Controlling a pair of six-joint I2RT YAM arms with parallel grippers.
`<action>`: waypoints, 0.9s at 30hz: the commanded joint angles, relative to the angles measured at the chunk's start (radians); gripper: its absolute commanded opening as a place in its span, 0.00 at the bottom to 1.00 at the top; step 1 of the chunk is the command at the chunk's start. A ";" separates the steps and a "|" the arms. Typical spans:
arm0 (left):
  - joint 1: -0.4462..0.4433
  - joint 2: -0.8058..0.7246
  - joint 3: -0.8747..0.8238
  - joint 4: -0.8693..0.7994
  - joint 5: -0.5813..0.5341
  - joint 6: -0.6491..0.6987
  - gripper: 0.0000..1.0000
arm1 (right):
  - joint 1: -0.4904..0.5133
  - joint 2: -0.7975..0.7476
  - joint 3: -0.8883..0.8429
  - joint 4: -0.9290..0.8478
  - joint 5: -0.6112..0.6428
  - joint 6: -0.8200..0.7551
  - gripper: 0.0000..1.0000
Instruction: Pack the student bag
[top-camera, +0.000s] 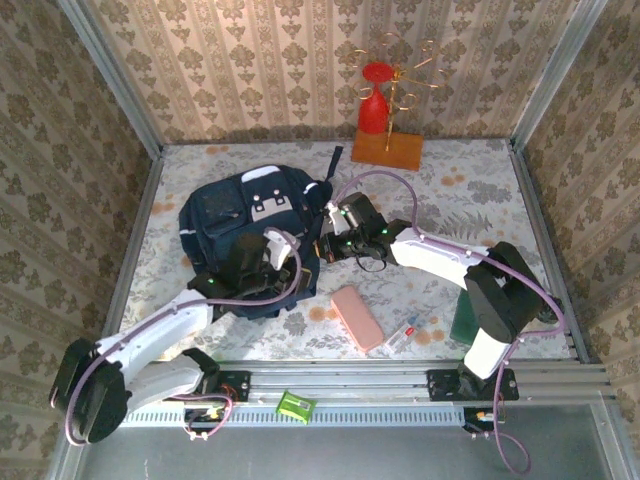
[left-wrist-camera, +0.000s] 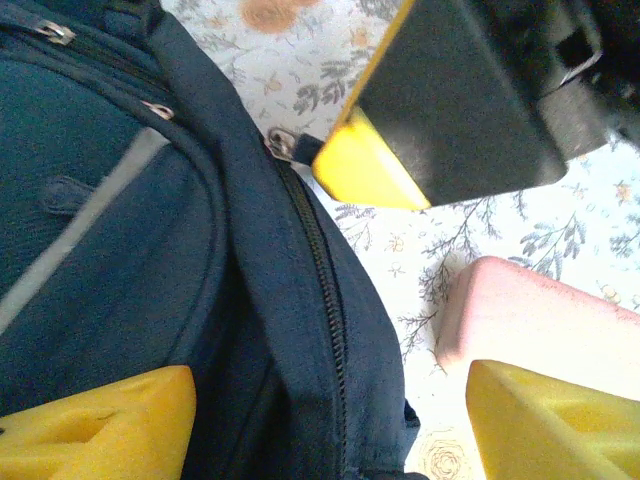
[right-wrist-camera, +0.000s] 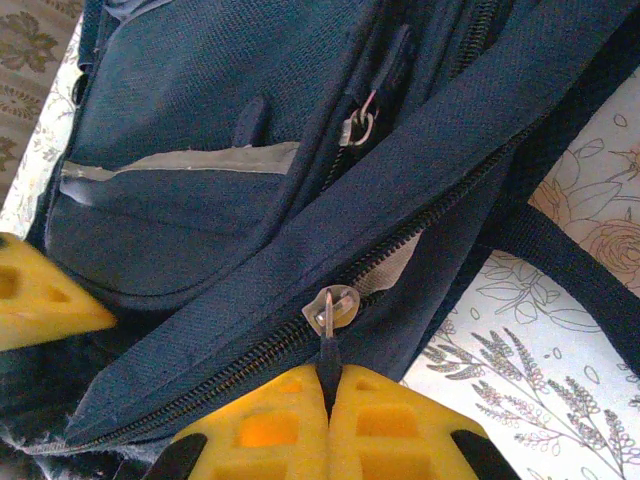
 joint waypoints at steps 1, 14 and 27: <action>-0.010 0.046 0.043 -0.002 -0.072 0.075 0.72 | 0.012 -0.050 0.013 0.062 -0.055 0.003 0.00; -0.001 0.143 0.077 0.036 -0.013 0.210 0.08 | 0.012 -0.103 -0.023 -0.030 0.074 -0.045 0.00; 0.018 -0.071 -0.020 0.155 0.282 0.345 0.00 | 0.014 -0.305 -0.239 0.120 0.113 -0.096 0.00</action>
